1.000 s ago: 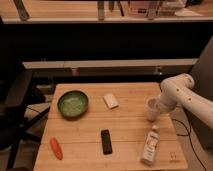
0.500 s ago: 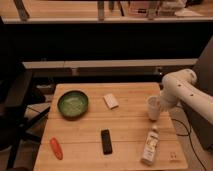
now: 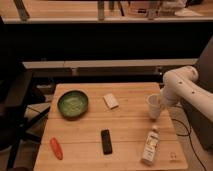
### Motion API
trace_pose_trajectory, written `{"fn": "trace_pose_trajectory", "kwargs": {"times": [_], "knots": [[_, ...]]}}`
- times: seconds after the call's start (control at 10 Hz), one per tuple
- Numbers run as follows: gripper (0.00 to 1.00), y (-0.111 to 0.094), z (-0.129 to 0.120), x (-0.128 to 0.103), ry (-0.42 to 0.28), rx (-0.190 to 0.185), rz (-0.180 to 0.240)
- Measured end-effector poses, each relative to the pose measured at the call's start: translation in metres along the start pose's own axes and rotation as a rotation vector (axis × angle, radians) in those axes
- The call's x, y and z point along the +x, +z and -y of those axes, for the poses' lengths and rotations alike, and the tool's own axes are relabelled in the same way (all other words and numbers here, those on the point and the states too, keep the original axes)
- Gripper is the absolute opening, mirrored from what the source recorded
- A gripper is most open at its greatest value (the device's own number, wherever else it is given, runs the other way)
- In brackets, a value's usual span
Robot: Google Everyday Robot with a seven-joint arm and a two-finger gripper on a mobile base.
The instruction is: Pick up the ceramic cup
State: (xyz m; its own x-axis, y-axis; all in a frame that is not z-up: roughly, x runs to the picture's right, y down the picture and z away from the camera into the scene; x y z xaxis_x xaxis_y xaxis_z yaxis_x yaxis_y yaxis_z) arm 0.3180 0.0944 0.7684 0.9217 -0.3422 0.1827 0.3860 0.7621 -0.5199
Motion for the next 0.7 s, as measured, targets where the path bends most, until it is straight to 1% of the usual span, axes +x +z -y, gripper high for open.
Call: {"fn": "trace_pose_trajectory", "kwargs": {"times": [0.4, 0.5, 0.7], "knots": [[0.0, -0.006, 0.0011, 0.002, -0.012, 0.0, -0.002], [0.03, -0.0093, 0.001, 0.0027, -0.015, -0.001, -0.002], [0.11, -0.0096, -0.0006, 0.0034, -0.023, -0.006, -0.002]]}}
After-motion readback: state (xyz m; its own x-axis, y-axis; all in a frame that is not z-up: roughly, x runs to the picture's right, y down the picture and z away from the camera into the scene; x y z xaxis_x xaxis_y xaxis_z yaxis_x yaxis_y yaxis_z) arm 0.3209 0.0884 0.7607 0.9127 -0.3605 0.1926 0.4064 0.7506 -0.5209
